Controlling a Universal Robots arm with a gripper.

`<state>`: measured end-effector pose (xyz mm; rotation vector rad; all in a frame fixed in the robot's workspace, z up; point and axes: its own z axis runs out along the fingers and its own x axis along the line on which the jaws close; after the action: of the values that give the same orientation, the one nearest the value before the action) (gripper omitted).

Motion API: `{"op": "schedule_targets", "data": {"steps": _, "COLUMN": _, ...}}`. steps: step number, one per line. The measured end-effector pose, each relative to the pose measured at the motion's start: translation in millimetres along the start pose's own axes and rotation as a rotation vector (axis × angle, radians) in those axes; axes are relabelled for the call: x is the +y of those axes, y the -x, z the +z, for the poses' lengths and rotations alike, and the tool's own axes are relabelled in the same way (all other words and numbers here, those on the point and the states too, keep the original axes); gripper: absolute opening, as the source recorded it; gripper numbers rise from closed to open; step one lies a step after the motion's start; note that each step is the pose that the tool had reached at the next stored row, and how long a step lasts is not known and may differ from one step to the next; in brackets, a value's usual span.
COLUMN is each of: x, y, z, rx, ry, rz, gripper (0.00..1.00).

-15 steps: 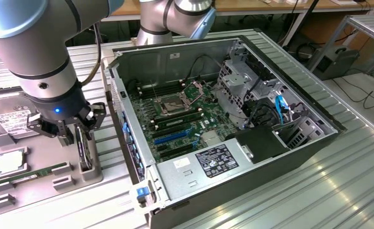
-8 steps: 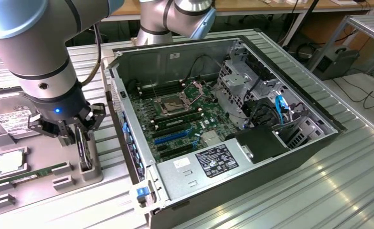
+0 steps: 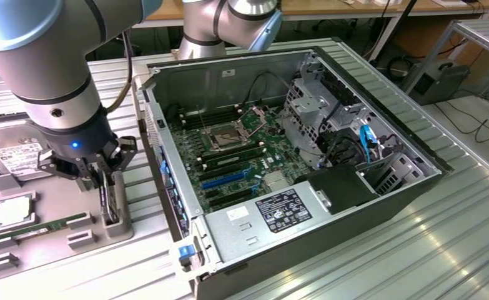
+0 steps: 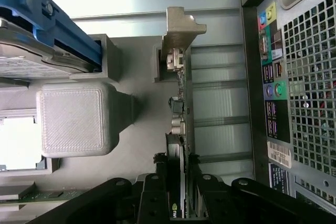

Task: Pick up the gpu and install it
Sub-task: 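Pick up the gpu and move the gpu toward the slot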

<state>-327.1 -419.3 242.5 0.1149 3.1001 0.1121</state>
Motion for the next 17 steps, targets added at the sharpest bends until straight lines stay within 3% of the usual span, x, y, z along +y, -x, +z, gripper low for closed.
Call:
{"op": "schedule_targets", "data": {"steps": 8, "x": 0.0, "y": 0.5, "z": 0.1, "rx": 0.0052, "ry": 0.0025, "rz": -0.071, "gripper": 0.26}}
{"op": "schedule_targets", "data": {"steps": 13, "x": 0.1, "y": 1.2, "z": -1.2, "rx": 0.0068, "ry": 0.0029, "rz": -0.084, "gripper": 0.26}}
{"op": "schedule_targets", "data": {"steps": 15, "x": 0.4, "y": 1.6, "z": -5.3, "rx": 0.0067, "ry": 0.003, "rz": -0.084, "gripper": 0.26}}
{"op": "schedule_targets", "data": {"steps": 17, "x": 1.4, "y": 2.1, "z": -17.4, "rx": 0.0068, "ry": 0.0029, "rz": -0.084, "gripper": 0.26}}
